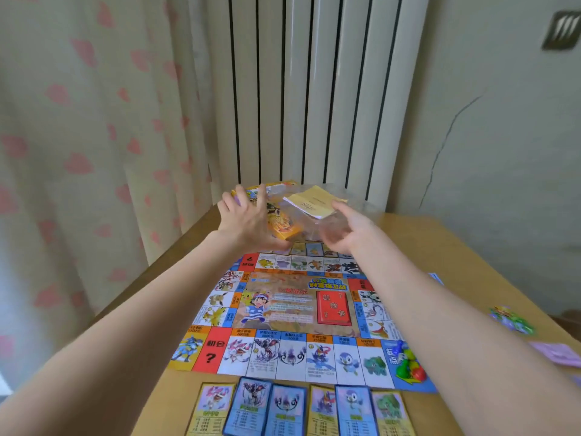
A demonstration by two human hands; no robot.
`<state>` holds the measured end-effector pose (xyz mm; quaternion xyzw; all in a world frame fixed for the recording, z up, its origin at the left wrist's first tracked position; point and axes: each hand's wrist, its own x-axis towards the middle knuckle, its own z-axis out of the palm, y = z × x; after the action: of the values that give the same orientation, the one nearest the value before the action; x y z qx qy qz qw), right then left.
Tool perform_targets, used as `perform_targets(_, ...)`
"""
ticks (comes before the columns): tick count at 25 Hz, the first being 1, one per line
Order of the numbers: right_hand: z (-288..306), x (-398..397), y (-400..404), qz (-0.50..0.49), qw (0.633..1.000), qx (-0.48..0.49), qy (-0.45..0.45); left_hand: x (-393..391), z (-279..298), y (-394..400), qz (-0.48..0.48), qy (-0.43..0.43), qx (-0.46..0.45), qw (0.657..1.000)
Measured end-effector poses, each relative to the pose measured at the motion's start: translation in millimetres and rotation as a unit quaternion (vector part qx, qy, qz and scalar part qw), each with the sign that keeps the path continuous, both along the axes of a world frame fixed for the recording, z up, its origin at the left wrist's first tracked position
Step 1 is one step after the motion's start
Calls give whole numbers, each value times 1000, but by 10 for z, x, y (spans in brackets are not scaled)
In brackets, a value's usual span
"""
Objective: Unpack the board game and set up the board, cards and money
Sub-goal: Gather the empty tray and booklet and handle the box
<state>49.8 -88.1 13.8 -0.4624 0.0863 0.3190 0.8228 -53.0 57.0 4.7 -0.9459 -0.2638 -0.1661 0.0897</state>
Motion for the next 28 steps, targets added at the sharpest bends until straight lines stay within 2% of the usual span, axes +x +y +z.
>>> perform_targets(4,-41,-48,-55,41,999,-11,6,-35,45,-166,-23,-39,9,999)
perform_targets(10,24,-40,-102,29,997,32,-67,-136,-26,-401,-37,-64,-2,997)
perform_targets(17,-20,-2,-261,46,997,29,-61,-73,-50,-537,-49,-53,-46,996)
perform_targets(22,-45,-11,-305,38,997,17,-69,-109,-98,-461,-78,-28,-27,996)
perform_targets(23,-63,-5,-303,34,997,8,-70,-129,-111,-441,-87,-19,-42,995)
perform_targets(25,-91,14,-309,34,997,3,-68,-203,-88,-408,-114,-26,-129,985)
perform_targets(28,-128,53,-334,42,997,-10,-69,-191,117,-309,-136,-135,-288,938)
